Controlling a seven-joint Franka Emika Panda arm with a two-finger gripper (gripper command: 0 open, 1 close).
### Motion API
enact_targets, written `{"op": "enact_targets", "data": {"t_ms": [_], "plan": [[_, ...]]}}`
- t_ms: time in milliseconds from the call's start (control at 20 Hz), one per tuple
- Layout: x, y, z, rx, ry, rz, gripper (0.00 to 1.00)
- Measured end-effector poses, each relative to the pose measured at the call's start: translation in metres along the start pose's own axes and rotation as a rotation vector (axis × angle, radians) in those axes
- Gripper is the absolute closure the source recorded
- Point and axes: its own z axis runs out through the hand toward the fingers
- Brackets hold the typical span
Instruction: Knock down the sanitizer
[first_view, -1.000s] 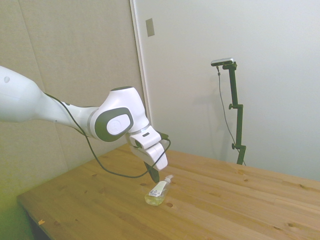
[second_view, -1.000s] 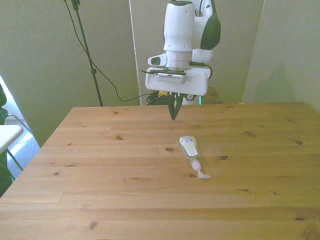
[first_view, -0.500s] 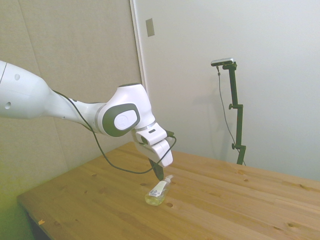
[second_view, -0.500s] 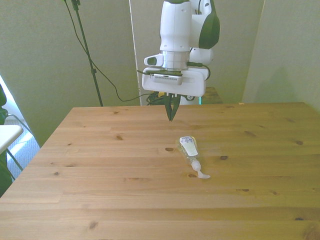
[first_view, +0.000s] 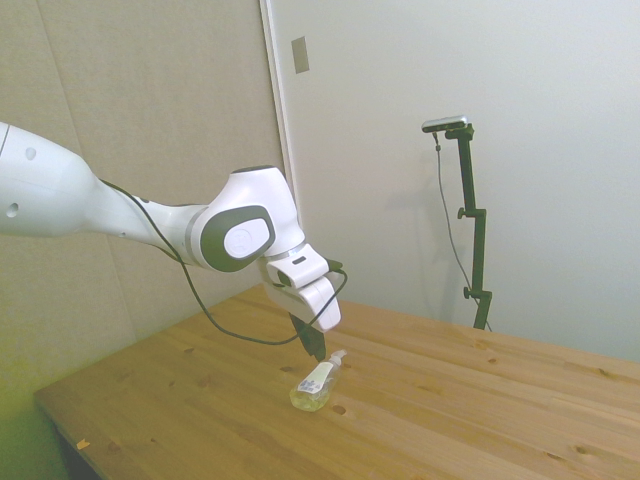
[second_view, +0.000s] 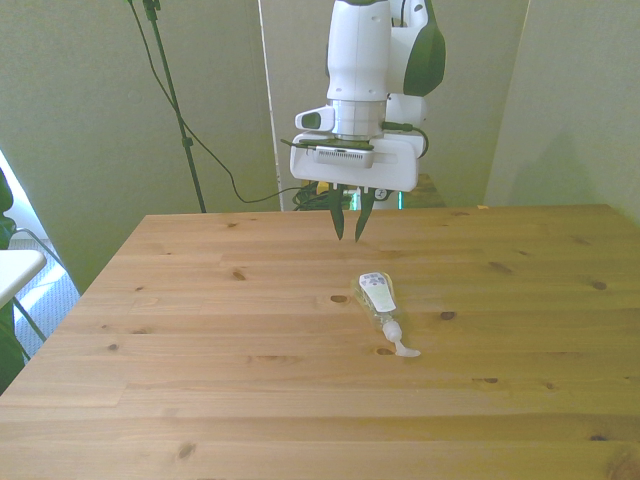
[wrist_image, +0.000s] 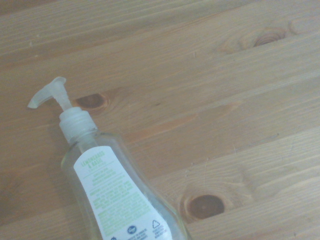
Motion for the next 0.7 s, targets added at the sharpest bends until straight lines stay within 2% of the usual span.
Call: {"op": "enact_targets", "data": {"t_ms": [700], "plan": [[-0.07,0.028,-0.017,0.009,-0.006,-0.1,0.0]]}}
